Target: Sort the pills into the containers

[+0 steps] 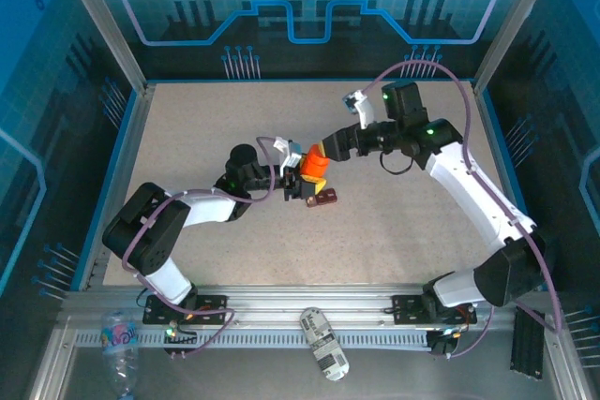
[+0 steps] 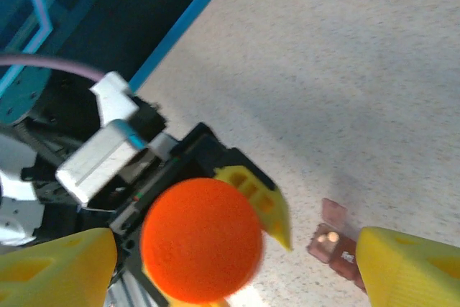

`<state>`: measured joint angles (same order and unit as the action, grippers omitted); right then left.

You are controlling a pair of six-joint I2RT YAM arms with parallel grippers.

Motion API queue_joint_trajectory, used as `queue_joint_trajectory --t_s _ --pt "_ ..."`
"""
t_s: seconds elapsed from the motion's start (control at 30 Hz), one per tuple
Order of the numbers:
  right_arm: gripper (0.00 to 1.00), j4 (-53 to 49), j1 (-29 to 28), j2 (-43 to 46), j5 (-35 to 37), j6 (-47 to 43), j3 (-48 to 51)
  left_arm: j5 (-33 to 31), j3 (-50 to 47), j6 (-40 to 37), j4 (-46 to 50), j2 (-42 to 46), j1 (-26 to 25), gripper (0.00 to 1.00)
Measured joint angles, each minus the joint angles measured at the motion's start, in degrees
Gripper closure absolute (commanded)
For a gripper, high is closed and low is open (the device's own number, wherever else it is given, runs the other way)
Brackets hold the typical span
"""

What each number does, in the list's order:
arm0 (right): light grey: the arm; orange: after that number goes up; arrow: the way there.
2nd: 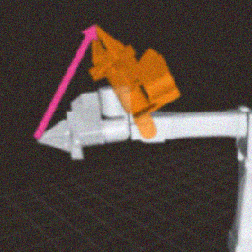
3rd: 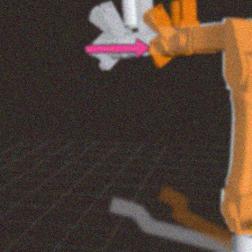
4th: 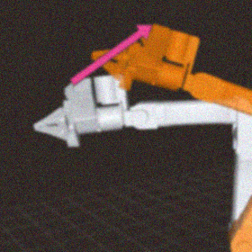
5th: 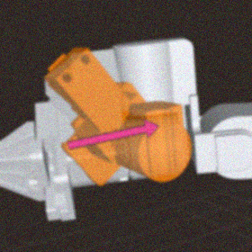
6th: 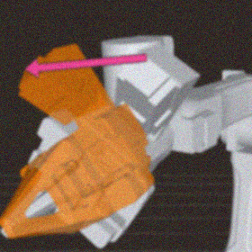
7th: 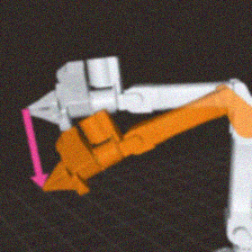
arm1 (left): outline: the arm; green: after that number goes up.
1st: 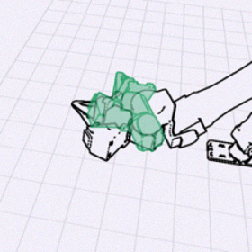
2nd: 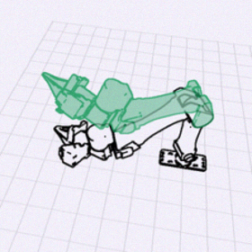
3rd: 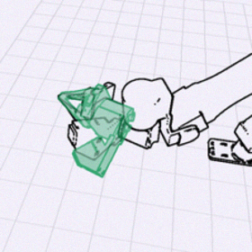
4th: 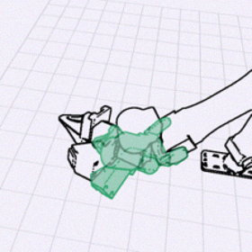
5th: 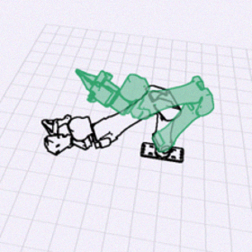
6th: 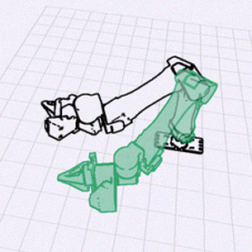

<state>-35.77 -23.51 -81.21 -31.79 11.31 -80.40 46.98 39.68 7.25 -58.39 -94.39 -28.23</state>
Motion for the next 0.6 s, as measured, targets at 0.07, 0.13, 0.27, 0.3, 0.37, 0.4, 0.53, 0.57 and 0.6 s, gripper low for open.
queue_joint_trajectory --t_s 0.07,0.13,0.27,0.3,0.37,0.4,0.53,0.57,0.6 --pt "0.13 -1.14 -1.29 -1.05 -0.26 -1.22 -1.01 0.68 0.28 0.35 0.5 0.0 0.0 1.0" --pt "0.13 -2.12 -1.88 -1.84 -0.31 -1.99 -1.49 1.09 0.37 0.39 0.98 0.0 0.0 1.0" --pt "0.16 -3.54 -1.97 -3.08 -0.17 -2.82 -1.53 1.6 0.42 0.39 1.62 0.0 0.0 1.0" --pt "0.17 -3.89 -1.99 -3.26 -0.17 -2.86 -1.6 1.64 0.42 0.39 1.68 0.0 0.0 1.0" --pt "0.18 -4.33 -1.99 -3.5 -0.17 -3.08 -1.66 1.97 0.46 0.39 1.79 0.0 0.0 1.0" --pt "0.19 -4.5 -1.99 -3.56 -0.2 -3.23 -1.7 1.97 0.48 0.39 1.81 0.0 0.0 1.0" --pt "0.24 -4.74 -2.08 -3.67 -0.22 -3.48 -1.81 1.99 0.87 0.42 2.4 0.0 0.0 1.0" --pt "0.26 -4.79 -2.12 -3.74 -0.24 -3.48 -1.81 2.01 0.98 0.42 2.47 0.0 0.0 1.0" --pt "0.27 -4.81 -2.23 -3.85 -0.24 -3.48 -1.81 2.01 1.07 0.42 2.58 0.0 0.0 1.0"
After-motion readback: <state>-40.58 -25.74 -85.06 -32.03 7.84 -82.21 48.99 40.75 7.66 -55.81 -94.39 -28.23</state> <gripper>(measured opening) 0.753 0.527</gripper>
